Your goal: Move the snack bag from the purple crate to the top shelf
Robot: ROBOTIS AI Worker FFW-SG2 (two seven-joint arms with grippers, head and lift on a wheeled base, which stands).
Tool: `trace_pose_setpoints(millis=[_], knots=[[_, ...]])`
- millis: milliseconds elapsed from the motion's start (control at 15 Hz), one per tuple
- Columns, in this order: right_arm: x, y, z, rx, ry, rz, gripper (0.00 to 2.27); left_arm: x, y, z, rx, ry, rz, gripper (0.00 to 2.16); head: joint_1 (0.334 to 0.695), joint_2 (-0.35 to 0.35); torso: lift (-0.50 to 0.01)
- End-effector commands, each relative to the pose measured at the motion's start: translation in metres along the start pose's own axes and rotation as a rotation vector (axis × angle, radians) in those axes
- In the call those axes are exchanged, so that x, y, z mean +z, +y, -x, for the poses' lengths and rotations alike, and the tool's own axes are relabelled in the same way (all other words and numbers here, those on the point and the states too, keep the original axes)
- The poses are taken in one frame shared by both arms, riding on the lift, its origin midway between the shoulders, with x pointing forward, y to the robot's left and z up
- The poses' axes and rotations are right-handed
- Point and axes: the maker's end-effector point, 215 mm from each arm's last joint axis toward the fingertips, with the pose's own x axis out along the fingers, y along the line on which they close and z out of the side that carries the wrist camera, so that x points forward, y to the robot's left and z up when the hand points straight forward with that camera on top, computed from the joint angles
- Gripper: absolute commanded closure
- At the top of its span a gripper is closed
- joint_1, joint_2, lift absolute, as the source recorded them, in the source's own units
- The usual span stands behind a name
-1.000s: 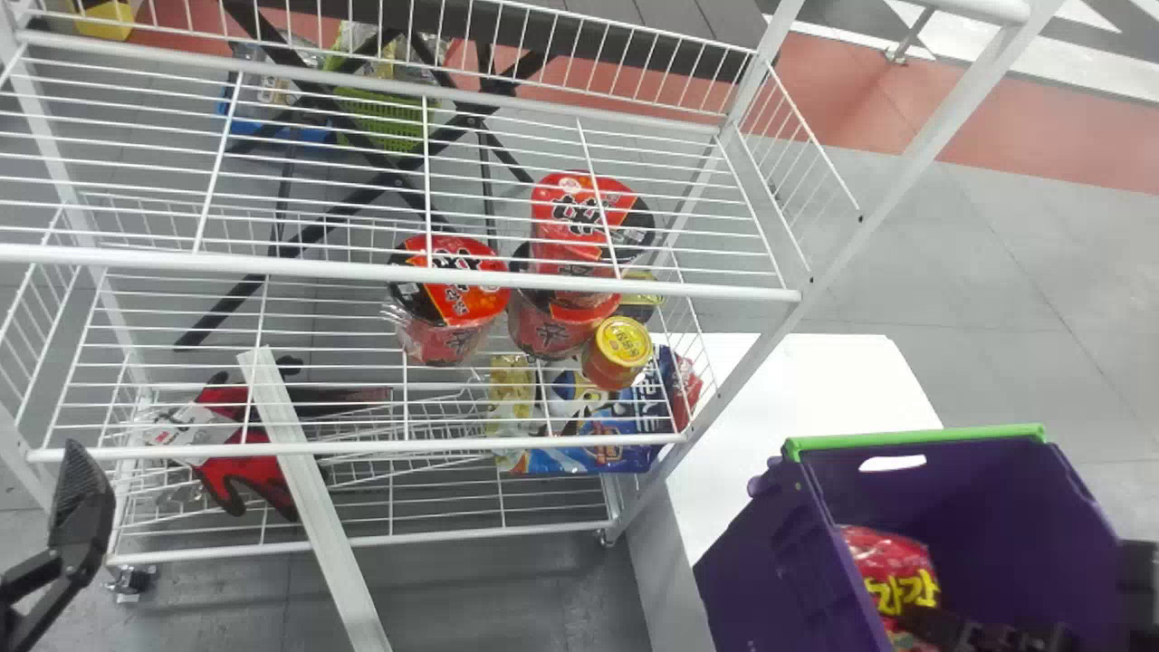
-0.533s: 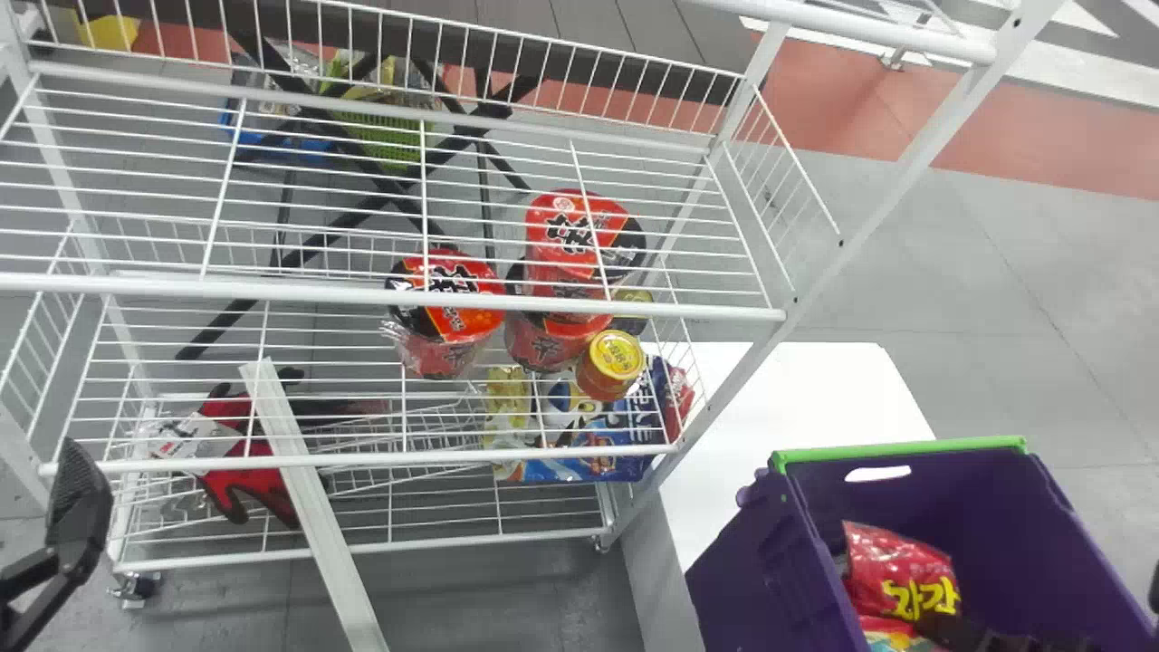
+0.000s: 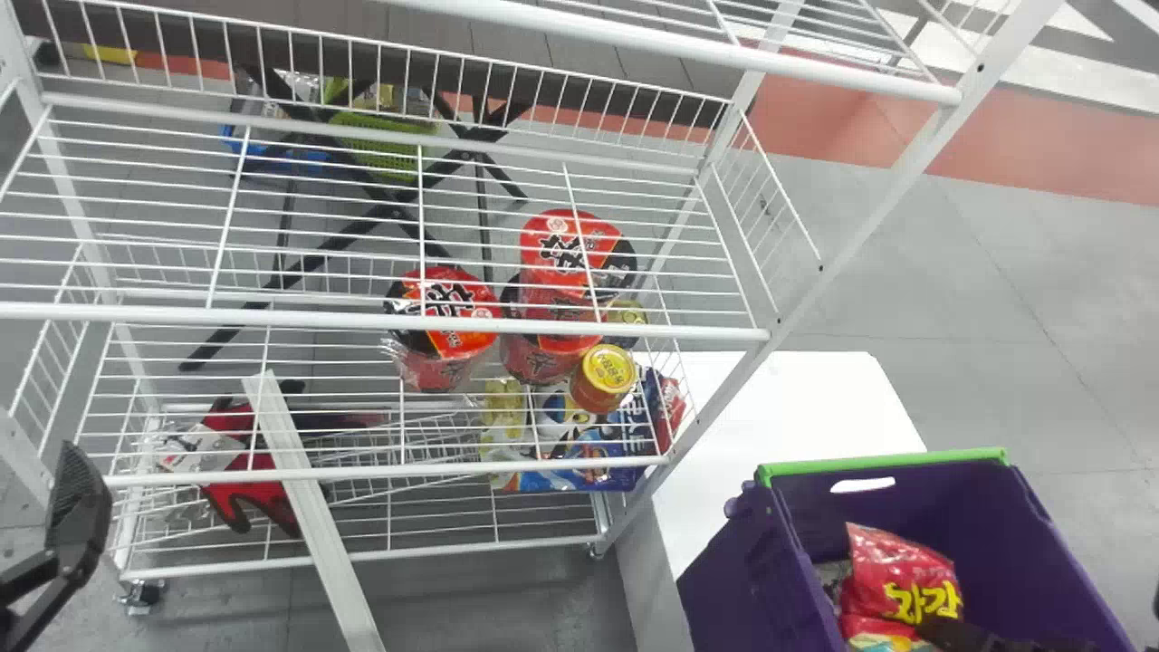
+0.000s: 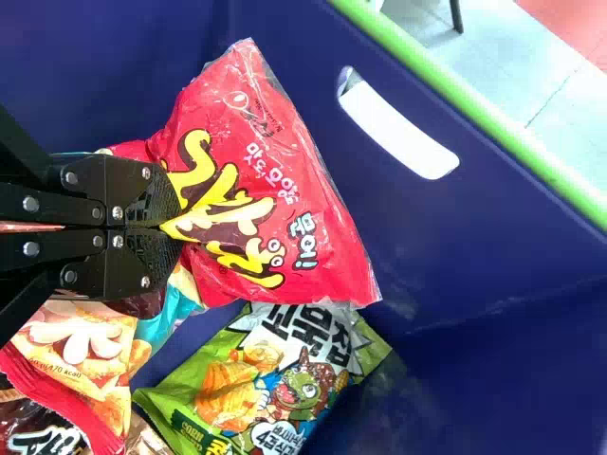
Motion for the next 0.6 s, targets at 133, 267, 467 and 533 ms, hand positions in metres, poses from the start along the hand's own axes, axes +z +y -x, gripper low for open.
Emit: trace_pose_setpoints(millis=[133,267,467,533], knots=[[0.0042,-0.0062,0.0061,-0.009,-0.015,-0.008,2.26,0.0020,-0.0005,0.0026,-0.002,-0.004,-0.001,0.00,0.695,-0.350,-0.371],[0.0064,-0.0078,0.0081,-0.010,-0.022,-0.009,2.26,0.0030,-0.0015,0.0031,-0.002,-0.007,0.002,0.00,0.695,-0.350,-0.363],[0.0096,-0.0086,0.0110,-0.007,-0.030,-0.012,2.26,0.0032,-0.0031,0.0037,-0.005,-0.007,0.000,0.00,0.695,-0.350,-0.351],[0.0099,-0.0090,0.0114,-0.007,-0.031,-0.013,2.26,0.0032,-0.0033,0.0037,-0.004,-0.007,0.001,0.00,0.695,-0.350,-0.347]])
